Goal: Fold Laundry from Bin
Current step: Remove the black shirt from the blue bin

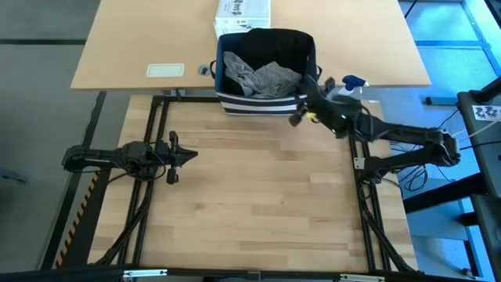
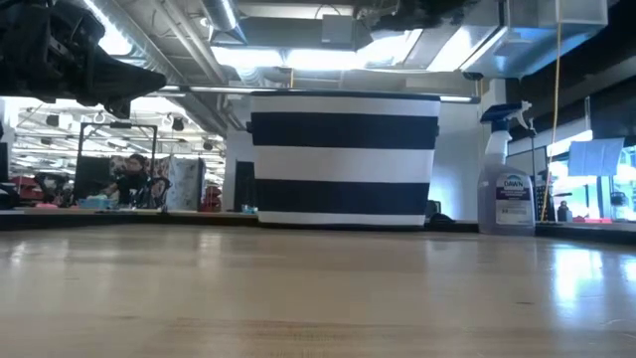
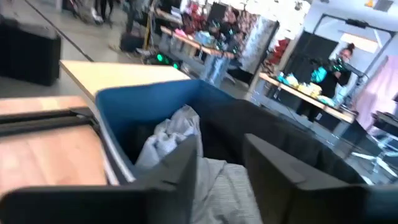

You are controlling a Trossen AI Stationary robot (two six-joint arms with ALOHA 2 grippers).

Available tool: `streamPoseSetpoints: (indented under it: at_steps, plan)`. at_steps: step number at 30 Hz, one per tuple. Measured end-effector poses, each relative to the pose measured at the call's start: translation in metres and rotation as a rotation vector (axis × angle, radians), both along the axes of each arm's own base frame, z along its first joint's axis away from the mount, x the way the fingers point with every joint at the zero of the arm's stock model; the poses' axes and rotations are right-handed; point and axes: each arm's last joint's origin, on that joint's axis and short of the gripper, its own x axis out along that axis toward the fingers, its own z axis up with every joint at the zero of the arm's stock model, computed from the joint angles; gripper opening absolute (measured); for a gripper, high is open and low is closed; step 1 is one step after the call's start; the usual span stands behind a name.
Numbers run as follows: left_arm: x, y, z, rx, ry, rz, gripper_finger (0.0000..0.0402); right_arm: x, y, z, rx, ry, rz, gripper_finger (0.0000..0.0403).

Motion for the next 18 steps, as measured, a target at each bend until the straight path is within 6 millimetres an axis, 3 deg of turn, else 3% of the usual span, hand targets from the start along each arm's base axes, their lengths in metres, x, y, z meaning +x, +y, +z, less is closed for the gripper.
streamPoseSetpoints:
  at_steps: [4, 7, 14, 18]
  plan:
    - [0.0, 0.0, 0.0, 0.0, -0.001, 0.001, 0.0018, 0.015, -0.028, 0.002, 0.024, 0.047, -0.029, 0.0206]
    - [0.0, 0.0, 0.0, 0.0, -0.001, 0.001, 0.0018, 0.019, -0.054, 0.004, 0.075, 0.023, -0.043, 0.023]
    - [0.0, 0.0, 0.0, 0.0, 0.0, 0.0, 0.0018, 0.015, -0.12, 0.001, 0.162, -0.024, -0.128, 0.0238]
    - [0.0, 0.0, 0.0, 0.0, 0.0, 0.0, 0.0018, 0.015, -0.148, 0.002, 0.203, -0.037, -0.135, 0.0239]
